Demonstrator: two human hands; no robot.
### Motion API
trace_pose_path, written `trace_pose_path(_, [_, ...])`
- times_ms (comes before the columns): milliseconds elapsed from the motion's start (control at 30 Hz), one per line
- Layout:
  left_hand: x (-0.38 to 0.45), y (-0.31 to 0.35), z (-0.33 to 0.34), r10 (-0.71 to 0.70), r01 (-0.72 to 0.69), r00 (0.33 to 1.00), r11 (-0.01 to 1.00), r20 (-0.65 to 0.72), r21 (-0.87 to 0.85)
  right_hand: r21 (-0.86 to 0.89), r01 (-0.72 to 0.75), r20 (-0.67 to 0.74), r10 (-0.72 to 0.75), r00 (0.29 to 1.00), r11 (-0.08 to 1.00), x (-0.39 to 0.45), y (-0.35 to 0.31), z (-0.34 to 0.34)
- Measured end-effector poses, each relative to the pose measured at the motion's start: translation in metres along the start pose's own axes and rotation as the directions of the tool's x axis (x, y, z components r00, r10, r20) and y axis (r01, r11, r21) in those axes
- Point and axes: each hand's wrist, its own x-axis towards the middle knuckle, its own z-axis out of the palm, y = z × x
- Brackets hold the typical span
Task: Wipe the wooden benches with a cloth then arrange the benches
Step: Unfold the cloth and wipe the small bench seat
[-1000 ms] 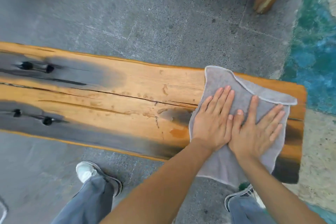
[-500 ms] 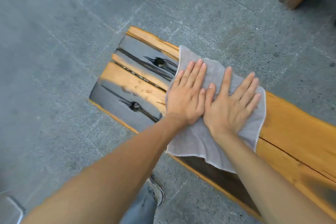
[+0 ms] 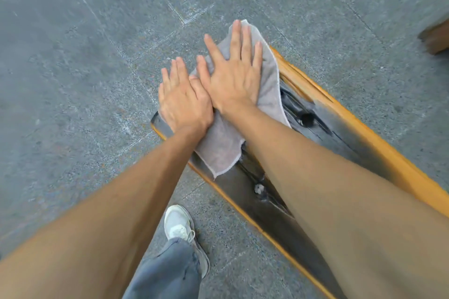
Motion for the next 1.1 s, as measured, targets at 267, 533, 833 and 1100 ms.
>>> trace_pose_path(267, [-0.093,-0.018,0.005,0.189,-0.186,0.982,0.951,0.013,0.246,0.001,0.092,-0.016,-0.092,0.996,0.996,-0.105,0.047,0.006])
trace_pose_path(533, [-0.308,0.019,0.052,0.421,-0.46,0.881,0.869,0.214,0.184,-0.019,-0.064,0.069,0.065,0.996,0.998,-0.307,0.194,-0.013])
trace_pose_path(833, [-0.537,0.097,0.121,0.737,-0.842,0.472,0.54,0.484,0.0,-0.039,-0.629,-0.022,0.629,0.777,0.776,-0.545,0.359,-0.02])
trace_pose_path(1100, [-0.672,0.163,0.156,0.755,-0.944,0.109,0.282,0.646,-0.17,0.026,-0.849,-0.026,0.849,0.527,0.528,-0.657,0.459,-0.037])
